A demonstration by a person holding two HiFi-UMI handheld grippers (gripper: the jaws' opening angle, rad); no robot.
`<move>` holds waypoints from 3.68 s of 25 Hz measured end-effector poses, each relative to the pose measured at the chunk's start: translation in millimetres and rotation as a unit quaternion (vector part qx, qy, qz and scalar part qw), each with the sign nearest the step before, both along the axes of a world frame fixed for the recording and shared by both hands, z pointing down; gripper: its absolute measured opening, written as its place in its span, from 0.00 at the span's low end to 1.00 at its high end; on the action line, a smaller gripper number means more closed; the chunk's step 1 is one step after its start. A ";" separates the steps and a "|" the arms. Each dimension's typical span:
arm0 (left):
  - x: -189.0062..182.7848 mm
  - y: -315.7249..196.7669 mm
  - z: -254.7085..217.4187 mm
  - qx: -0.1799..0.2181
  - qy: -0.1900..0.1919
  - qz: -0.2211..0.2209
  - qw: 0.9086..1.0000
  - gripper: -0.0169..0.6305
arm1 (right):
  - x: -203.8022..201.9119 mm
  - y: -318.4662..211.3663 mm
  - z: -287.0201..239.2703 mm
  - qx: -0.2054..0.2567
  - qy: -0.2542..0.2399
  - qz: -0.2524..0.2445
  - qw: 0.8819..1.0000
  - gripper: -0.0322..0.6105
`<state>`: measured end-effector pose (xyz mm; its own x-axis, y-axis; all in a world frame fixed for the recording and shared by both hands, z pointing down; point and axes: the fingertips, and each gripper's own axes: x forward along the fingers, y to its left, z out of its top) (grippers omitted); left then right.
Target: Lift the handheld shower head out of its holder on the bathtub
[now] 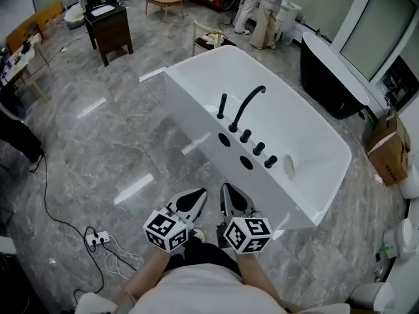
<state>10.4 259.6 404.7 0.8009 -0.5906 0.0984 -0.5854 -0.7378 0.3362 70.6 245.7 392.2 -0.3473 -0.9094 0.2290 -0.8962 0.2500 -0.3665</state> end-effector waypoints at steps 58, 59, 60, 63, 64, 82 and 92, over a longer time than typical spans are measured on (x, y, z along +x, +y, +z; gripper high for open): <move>30.9 -410.1 16.3 -0.025 -0.027 -0.002 0.999 0.05 | 38.2 -378.2 17.3 0.006 0.052 0.034 0.998 0.08; 31.9 -416.2 18.5 -0.027 -0.028 0.001 0.999 0.05 | 39.0 -383.9 19.9 0.002 0.050 0.038 0.998 0.08; 33.0 -422.2 20.9 -0.029 -0.029 0.005 0.999 0.05 | 40.1 -389.3 22.6 -0.001 0.050 0.042 0.998 0.08; 37.5 -439.3 26.4 -0.032 -0.031 0.015 0.999 0.05 | 46.2 -404.7 28.8 -0.004 0.049 0.056 0.997 0.08; 39.4 -444.4 27.5 -0.033 -0.031 0.018 0.999 0.05 | 48.9 -409.8 29.7 -0.004 0.047 0.060 0.997 0.08; 56.2 -479.5 59.4 -0.073 -0.040 0.048 0.995 0.05 | 66.7 -465.7 43.0 0.006 0.053 0.106 0.993 0.28; 73.1 -496.9 82.3 -0.095 -0.034 0.023 0.995 0.05 | 75.9 -487.9 77.5 -0.035 0.087 0.089 0.992 0.27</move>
<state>83.5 -237.3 487.1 0.8142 -0.5197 0.2587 -0.5787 -0.6911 0.4330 146.4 -242.3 469.6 -0.1313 -0.9324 0.3368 -0.9753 0.0606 -0.2124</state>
